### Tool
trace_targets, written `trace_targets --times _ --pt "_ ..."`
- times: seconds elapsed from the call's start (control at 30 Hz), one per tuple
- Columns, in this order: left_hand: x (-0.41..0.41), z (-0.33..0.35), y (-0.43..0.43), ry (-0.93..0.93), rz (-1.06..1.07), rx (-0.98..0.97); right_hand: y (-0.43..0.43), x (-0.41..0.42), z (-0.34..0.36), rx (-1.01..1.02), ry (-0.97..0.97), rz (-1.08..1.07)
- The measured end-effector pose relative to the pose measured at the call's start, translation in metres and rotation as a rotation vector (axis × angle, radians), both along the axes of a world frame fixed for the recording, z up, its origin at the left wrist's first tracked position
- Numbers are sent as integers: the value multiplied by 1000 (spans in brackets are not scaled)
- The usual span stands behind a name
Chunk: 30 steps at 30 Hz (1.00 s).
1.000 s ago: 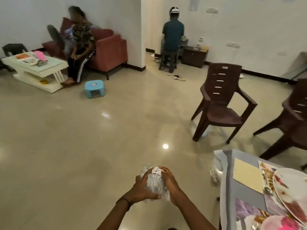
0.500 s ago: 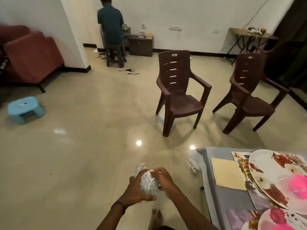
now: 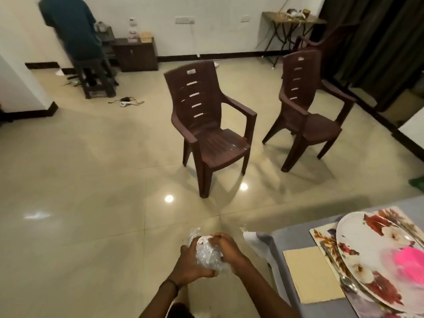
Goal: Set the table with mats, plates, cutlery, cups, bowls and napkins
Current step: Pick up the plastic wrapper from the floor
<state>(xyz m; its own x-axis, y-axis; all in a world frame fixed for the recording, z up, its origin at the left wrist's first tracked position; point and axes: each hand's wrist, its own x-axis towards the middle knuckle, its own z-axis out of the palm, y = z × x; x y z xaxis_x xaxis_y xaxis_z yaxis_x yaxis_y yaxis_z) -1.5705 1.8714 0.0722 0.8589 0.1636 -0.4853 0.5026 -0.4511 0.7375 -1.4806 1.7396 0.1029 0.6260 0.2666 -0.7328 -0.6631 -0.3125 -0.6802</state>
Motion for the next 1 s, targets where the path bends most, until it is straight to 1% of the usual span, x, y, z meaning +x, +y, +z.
trace_targets --times 0.07,0.17,0.27,0.43,0.57,0.67,0.73,0.8,0.87,0.93,1.0 --pt "35 -1 12 1 -49 -11 2 25 -9 18 30 -89" --pt "89 -8 28 -20 -96 -39 6 64 -21 -20 69 -207" --pt "137 -22 47 -6 -163 -35 13 103 -32 -31 110 -285" --pt "200 -37 63 49 -298 -24 16 150 -45 -116 106 -357" --pt "239 -43 64 112 -347 -15 0 176 -65 -171 192 -501" --pt "273 -53 64 107 -364 27 -16 196 -87 -220 221 -566" --pt "293 -71 57 126 -380 72 -29 207 -121 -300 247 -556" --pt "307 -87 51 123 -335 87 -38 211 -152 -397 253 -510" --pt "325 -111 42 105 -298 97 -48 222 -187 -498 188 -419" --pt "350 -138 33 101 -317 125 -55 241 -213 -581 102 -368" --pt "374 -168 24 102 -356 152 -58 261 -233 -649 57 -340"
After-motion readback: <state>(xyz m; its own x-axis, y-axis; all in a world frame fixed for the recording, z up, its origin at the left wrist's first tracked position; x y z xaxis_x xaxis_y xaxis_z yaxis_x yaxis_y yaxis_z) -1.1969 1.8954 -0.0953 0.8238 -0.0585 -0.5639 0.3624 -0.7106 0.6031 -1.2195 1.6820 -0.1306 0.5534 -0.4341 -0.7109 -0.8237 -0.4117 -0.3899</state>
